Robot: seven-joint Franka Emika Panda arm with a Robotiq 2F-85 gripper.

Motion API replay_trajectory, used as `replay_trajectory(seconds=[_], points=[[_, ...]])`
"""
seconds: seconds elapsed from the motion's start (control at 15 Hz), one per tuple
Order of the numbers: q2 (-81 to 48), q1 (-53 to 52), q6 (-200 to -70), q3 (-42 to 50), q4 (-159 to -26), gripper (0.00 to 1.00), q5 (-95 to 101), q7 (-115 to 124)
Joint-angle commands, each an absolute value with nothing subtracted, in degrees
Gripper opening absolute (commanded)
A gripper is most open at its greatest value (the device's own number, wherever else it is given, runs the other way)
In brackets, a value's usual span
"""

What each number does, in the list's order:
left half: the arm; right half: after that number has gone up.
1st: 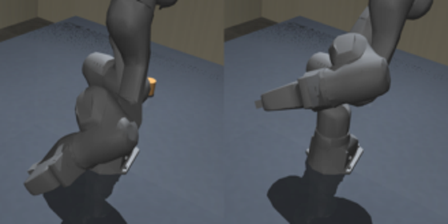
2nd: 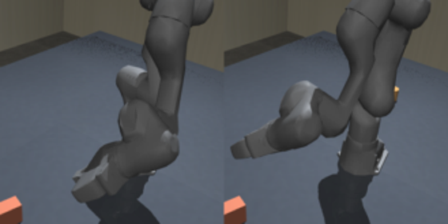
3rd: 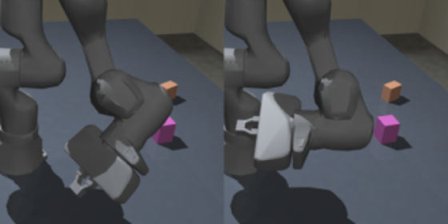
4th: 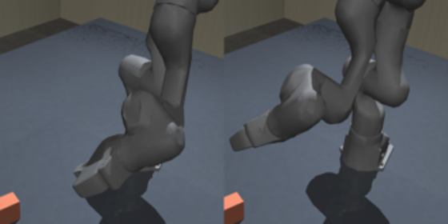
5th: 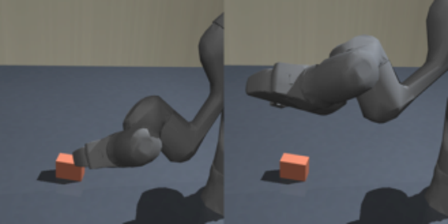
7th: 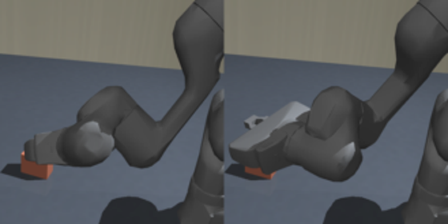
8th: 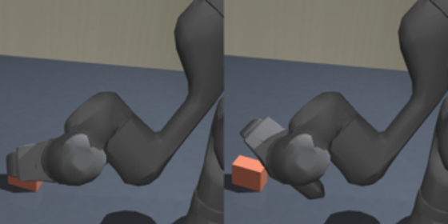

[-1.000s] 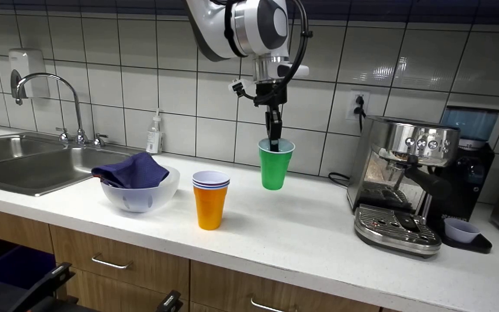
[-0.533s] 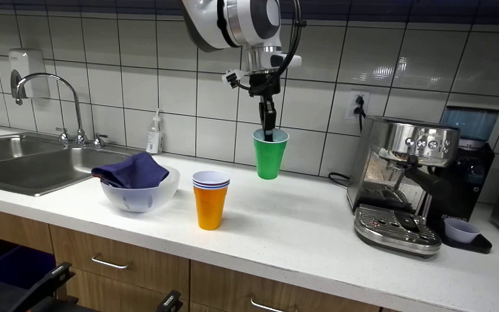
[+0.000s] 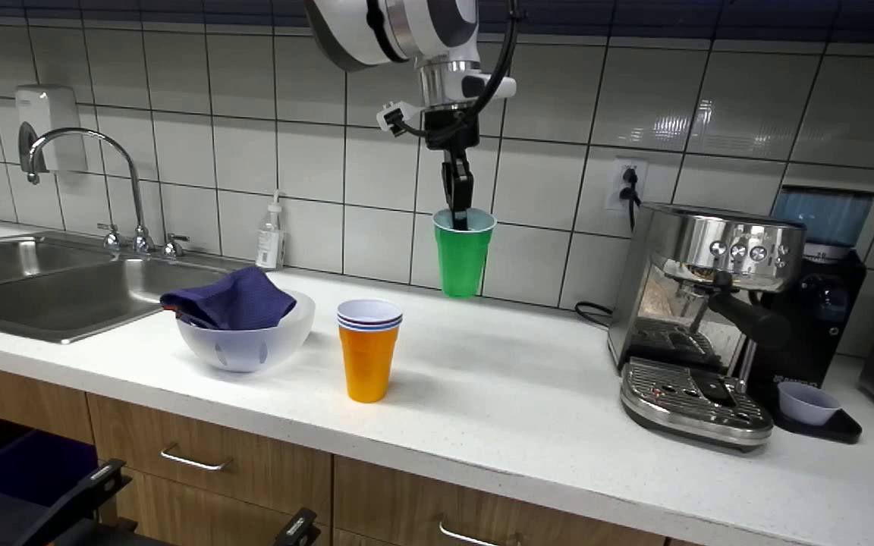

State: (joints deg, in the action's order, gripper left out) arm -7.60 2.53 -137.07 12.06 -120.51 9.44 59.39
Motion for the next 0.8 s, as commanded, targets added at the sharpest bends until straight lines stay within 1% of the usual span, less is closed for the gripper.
replay_trajectory(seconds=[0.0,0.73], points=[[-4.09,2.67,-134.53,10.62,-122.4,0.01,10.73,59.8],[-0.72,2.55,-131.95,6.93,-124.26,0.01,9.66,58.87]])
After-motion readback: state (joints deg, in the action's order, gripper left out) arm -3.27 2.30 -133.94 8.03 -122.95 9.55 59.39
